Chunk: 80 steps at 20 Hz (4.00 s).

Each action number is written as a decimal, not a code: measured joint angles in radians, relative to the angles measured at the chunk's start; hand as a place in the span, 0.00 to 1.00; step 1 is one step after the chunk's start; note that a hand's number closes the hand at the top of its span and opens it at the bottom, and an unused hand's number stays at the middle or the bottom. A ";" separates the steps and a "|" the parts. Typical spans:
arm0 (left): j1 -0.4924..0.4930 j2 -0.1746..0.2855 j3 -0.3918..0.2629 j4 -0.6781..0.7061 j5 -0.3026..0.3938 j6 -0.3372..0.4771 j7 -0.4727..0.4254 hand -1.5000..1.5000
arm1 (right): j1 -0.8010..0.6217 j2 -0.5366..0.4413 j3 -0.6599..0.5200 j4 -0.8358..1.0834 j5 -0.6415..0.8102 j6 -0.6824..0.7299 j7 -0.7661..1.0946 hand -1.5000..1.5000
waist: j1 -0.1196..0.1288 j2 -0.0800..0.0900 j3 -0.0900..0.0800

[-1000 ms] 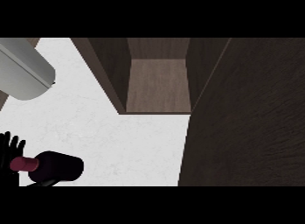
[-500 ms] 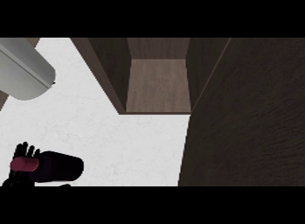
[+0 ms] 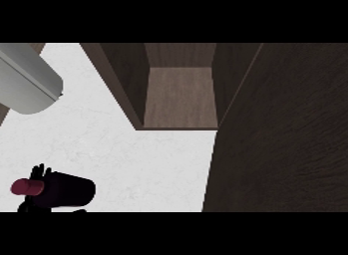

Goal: Pick up the wine, place it into the cabinet and close the cabinet

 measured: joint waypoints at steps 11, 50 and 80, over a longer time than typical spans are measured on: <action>-0.101 0.003 0.020 0.248 0.013 -0.111 -0.188 0.00 | -0.009 -0.013 -0.023 -0.009 0.004 0.016 0.018 0.00 | 0.002 -0.004 0.013; -0.399 -0.029 0.000 0.384 0.121 -0.175 -0.153 1.00 | 0.040 0.000 -0.023 0.008 -0.001 0.059 -0.017 0.00 | -0.002 0.000 0.000; -0.281 -0.108 -0.651 -0.163 0.375 0.361 0.064 1.00 | -0.017 -0.010 -0.074 0.023 -0.049 0.061 0.038 0.00 | -0.002 0.000 0.000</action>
